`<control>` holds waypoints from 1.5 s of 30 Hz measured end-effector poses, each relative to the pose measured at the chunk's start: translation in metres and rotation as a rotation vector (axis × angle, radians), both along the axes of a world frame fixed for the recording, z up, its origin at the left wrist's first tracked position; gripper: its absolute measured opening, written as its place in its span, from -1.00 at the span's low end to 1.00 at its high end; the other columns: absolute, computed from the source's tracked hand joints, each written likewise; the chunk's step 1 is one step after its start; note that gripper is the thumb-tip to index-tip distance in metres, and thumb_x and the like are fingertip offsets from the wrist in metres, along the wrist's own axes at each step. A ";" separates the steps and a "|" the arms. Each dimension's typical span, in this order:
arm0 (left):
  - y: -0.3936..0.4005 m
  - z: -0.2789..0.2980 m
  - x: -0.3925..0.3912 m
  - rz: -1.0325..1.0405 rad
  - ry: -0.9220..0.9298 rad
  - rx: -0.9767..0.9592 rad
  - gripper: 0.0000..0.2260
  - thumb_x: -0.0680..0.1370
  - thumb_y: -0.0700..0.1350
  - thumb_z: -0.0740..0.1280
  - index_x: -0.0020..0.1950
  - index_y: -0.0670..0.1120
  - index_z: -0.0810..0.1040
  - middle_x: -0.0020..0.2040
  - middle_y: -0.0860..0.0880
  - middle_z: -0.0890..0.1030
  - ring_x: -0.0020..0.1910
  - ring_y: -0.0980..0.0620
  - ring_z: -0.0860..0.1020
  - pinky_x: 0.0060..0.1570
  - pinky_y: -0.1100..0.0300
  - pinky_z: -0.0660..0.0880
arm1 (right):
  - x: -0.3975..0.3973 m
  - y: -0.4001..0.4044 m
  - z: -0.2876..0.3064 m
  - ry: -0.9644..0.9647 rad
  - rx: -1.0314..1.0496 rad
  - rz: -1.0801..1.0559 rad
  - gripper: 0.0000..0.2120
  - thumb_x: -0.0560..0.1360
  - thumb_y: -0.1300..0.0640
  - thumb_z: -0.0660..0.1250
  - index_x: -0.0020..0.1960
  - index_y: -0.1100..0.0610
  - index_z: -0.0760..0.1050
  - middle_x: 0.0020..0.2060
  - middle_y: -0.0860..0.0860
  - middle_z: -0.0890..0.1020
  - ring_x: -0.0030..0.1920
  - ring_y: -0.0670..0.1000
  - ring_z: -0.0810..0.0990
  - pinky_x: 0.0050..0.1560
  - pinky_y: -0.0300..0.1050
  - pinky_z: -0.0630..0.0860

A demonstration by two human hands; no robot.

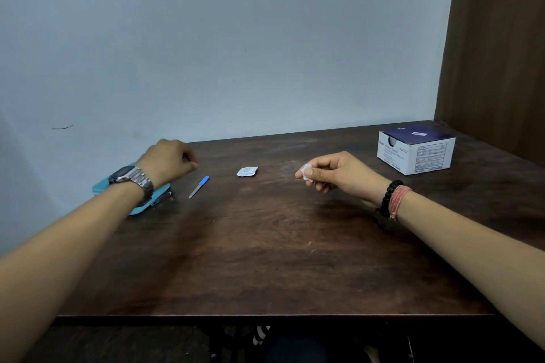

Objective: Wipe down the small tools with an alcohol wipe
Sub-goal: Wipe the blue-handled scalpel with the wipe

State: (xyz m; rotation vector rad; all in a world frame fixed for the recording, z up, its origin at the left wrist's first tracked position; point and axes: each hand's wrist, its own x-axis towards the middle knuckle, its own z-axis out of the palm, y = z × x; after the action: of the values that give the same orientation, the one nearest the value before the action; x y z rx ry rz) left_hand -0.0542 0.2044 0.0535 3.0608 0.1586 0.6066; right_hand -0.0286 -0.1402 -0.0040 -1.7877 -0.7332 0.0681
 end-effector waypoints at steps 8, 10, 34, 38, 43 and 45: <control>-0.014 -0.042 0.018 0.120 0.166 0.040 -0.81 0.48 -0.04 0.43 0.05 -0.08 0.65 0.05 -0.16 0.64 0.08 -0.16 0.58 -0.01 0.08 0.51 | 0.001 0.000 -0.001 0.005 -0.001 0.004 -0.82 0.56 0.16 0.34 0.03 0.23 0.66 -0.31 -0.10 0.65 -0.33 -0.13 0.50 -0.28 -0.32 0.47; -0.016 -0.046 0.020 0.130 0.131 0.036 -0.81 0.51 -0.11 0.39 0.10 -0.10 0.63 0.08 -0.19 0.62 0.12 -0.19 0.56 0.06 0.05 0.50 | 0.001 0.000 -0.001 0.001 -0.012 0.002 -0.80 0.56 0.16 0.33 0.05 0.28 0.64 -0.32 -0.13 0.66 -0.33 -0.13 0.49 -0.28 -0.31 0.47; -0.087 -0.023 0.002 -0.270 0.022 -0.833 -0.86 0.58 -0.26 0.21 0.05 -0.13 0.53 -0.32 -0.02 0.55 -0.38 0.06 0.43 -0.29 0.28 0.44 | 0.006 0.001 -0.004 0.049 0.043 0.022 -0.87 0.54 0.18 0.35 0.04 0.18 0.64 -0.27 -0.02 0.66 -0.31 -0.12 0.56 -0.30 -0.31 0.49; -0.119 -0.008 0.011 -0.346 0.033 -1.125 -0.83 0.57 -0.30 0.17 0.13 -0.16 0.45 -0.15 -0.04 0.61 -0.39 0.09 0.42 -0.32 0.30 0.48 | 0.010 -0.001 -0.007 0.058 0.071 -0.012 -0.86 0.56 0.20 0.33 0.05 0.19 0.64 -0.25 -0.02 0.68 -0.27 -0.10 0.58 -0.28 -0.28 0.52; -0.154 -0.022 0.018 -0.391 0.089 -1.315 -0.68 0.56 -0.31 0.21 0.29 -0.09 0.37 -0.15 -0.07 0.62 -0.40 0.10 0.47 -0.27 0.21 0.50 | 0.013 -0.002 -0.007 0.059 0.103 -0.031 -0.87 0.55 0.27 0.32 0.06 0.23 0.62 -0.25 0.01 0.63 -0.28 -0.11 0.57 -0.26 -0.28 0.54; -0.162 -0.038 0.019 -0.426 0.101 -1.373 -0.62 0.56 -0.32 0.24 0.33 -0.04 0.35 -0.15 -0.08 0.61 -0.38 0.08 0.49 -0.27 0.19 0.51 | 0.012 -0.001 -0.007 0.063 0.102 -0.029 -0.89 0.55 0.27 0.33 0.04 0.22 0.60 -0.26 0.05 0.63 -0.31 -0.11 0.57 -0.28 -0.28 0.54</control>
State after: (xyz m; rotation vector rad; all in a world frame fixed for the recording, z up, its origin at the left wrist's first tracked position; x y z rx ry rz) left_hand -0.0349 0.0423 0.0152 1.6981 -0.0688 0.1520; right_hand -0.0167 -0.1415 -0.0105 -1.6908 -0.6542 0.0658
